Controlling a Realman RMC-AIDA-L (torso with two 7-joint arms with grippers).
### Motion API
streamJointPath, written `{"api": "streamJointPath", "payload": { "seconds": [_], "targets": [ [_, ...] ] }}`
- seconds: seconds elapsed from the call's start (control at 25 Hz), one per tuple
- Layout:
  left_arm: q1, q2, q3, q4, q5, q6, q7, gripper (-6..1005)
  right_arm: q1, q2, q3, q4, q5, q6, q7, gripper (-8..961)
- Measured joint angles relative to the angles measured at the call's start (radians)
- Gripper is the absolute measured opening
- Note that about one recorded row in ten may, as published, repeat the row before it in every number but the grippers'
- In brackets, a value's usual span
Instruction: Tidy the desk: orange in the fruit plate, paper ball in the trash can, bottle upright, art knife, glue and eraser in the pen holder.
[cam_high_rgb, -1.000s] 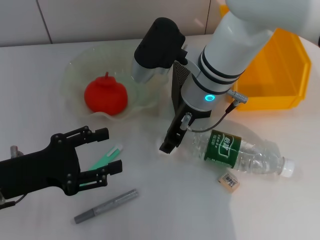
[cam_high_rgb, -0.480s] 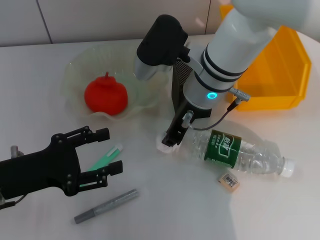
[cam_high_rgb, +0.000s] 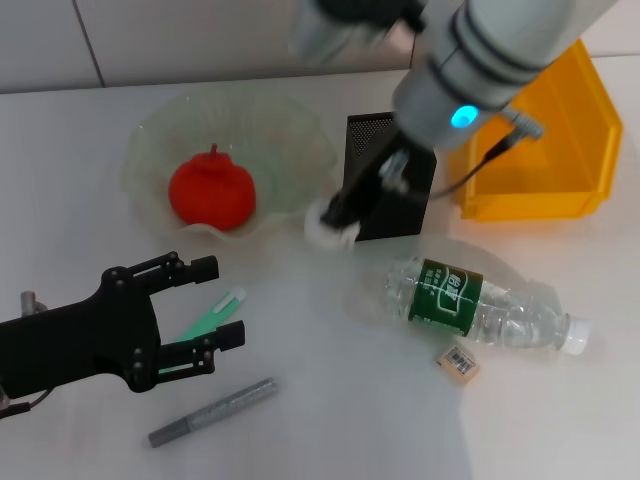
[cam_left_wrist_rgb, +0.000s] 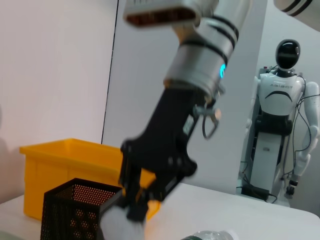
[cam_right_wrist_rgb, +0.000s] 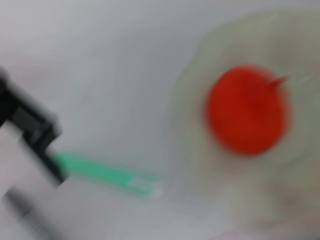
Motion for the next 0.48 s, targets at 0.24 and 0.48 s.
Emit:
{"api": "streamJointPath", "payload": {
  "seconds": [0.24, 0.48],
  "targets": [
    [-0.002, 0.0, 0.0, 0.001, 0.0, 0.001, 0.0, 785, -0.064, -0.007, 0.251, -0.235, -0.074, -0.101, -0.013, 147],
    [-0.007, 0.0, 0.0, 0.002, 0.0, 0.003, 0.0, 785, -0.12, -0.017, 0.436, -0.325, -0.177, -0.099, -0.037, 142]
  ]
}}
